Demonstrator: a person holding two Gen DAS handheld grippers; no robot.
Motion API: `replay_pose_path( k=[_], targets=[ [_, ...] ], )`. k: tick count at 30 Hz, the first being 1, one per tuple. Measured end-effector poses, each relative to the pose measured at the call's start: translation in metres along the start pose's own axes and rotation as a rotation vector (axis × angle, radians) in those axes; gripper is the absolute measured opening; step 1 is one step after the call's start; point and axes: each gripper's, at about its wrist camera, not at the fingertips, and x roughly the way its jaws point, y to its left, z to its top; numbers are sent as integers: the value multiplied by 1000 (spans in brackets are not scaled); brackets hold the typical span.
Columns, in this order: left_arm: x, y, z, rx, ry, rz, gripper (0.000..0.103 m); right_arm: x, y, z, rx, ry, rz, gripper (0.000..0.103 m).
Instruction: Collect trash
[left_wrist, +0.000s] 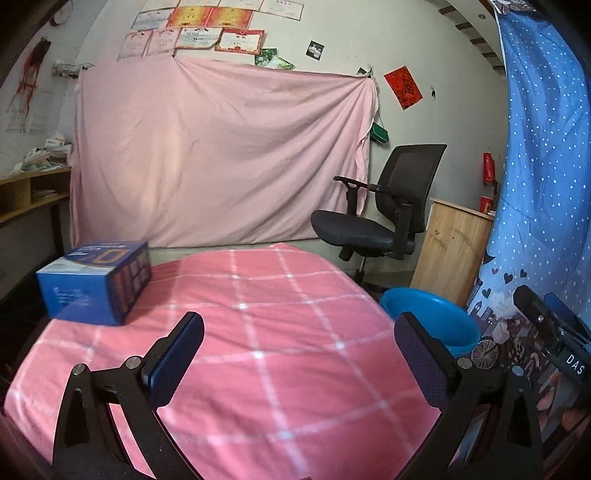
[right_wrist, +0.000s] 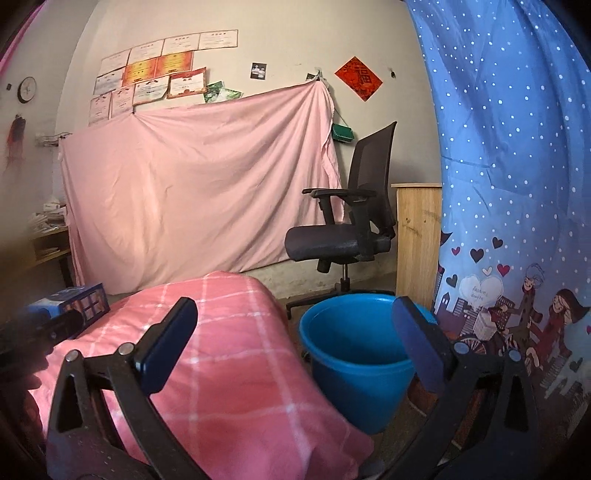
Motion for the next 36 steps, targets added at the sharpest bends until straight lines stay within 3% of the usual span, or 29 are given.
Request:
replay_pose_path(
  k=[7,17,36],
  targets=[
    [-35,12,-14,5,-36,37,101,-29,23,-11,8,16,24,103],
    [-75,27,-34,-4,-64,87,101,-66,44,-33,3,-7,-16,103],
    [-95,21,-59,27,-51,93,101,-88,58,-48,-54,-17,-18,103]
  ],
)
